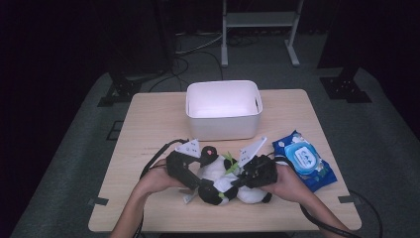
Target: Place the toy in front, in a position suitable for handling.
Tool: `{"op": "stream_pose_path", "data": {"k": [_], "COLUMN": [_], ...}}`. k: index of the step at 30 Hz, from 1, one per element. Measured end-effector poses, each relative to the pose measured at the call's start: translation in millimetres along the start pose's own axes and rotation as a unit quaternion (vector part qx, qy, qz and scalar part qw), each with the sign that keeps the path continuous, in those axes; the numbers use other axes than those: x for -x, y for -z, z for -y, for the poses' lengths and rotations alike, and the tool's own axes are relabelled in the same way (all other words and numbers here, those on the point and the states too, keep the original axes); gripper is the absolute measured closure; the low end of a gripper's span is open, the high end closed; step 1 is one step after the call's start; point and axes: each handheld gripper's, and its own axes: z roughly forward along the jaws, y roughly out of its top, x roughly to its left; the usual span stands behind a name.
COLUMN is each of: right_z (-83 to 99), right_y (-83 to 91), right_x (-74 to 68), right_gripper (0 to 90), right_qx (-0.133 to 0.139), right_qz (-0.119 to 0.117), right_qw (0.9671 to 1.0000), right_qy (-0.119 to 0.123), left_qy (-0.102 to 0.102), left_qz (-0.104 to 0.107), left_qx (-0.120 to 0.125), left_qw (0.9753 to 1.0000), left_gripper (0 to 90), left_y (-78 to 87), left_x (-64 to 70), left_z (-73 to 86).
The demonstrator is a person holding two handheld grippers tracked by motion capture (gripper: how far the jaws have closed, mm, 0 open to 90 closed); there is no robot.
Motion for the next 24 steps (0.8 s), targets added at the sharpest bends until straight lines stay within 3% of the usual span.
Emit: {"op": "stream_pose_path", "data": {"k": [6,13,19,21,24], "right_z": [-4.6,20.0,38.8,41.4,37.5], "right_y": [-2.2,22.5,42.4,46.4,46.4], "right_x": [3.7,5.8,10.8,16.0,23.8], "right_gripper": [84.0,84.0,83.8,83.6,83.3], "right_qx": [-0.014,0.015,0.015,0.017,0.017], "right_qz": [0.015,0.021,0.044,0.047,0.049], "right_qw": [0.9998,0.9994,0.998,0.997,0.9966], "right_qy": [0.007,-0.022,-0.043,-0.06,-0.064], "left_qy": [0.004,-0.004,-0.003,-0.004,-0.003], "left_qz": [0.001,-0.002,-0.004,-0.002,-0.001], "left_qx": [-0.005,-0.011,-0.012,-0.013,-0.015], "left_qw": [1.0,0.9999,0.9999,0.9999,0.9999], "left_gripper": [16.8,16.8,16.8,16.8,16.8], "left_y": [-1.7,-3.2,-3.9,-4.9,-6.6], "left_x": [0.1,2.6,3.8,3.9,4.7], "left_z": [2.2,0.0,-0.3,-0.6,-0.8]}}
